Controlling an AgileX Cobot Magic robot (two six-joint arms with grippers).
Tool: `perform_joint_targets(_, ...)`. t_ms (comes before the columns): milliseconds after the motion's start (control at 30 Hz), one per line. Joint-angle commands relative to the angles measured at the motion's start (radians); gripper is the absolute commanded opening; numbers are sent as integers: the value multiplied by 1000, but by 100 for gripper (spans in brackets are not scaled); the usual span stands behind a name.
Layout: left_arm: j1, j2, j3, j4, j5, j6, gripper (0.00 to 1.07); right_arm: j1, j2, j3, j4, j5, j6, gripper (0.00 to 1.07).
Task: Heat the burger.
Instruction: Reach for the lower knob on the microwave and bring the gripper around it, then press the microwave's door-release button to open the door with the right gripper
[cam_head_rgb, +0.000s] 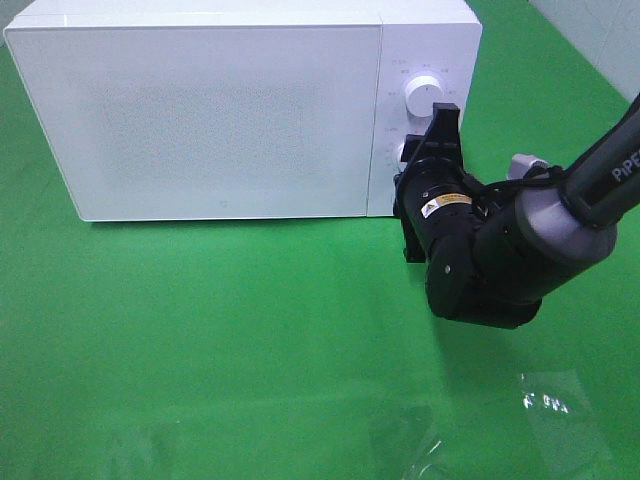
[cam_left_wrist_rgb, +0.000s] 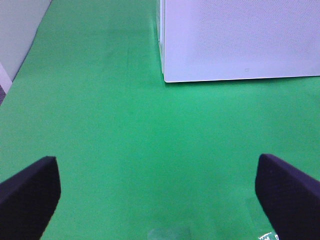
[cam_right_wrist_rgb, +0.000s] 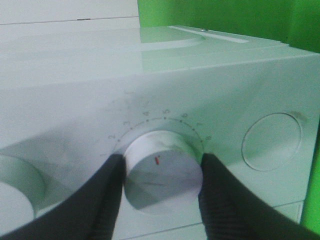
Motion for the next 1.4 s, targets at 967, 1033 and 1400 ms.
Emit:
perform_joint_targets(967, 4, -20, 3, 1, -10, 0, 98, 55, -77, -56, -129, 70, -215, 73)
perform_joint_targets(1033, 4, -20, 3, 1, -10, 0, 98, 55, -92, -56, -142, 124, -246, 73)
perform_joint_targets(1400, 4, -20, 3, 1, -10, 0, 98, 55, -236, -56, -270, 564, -534, 73)
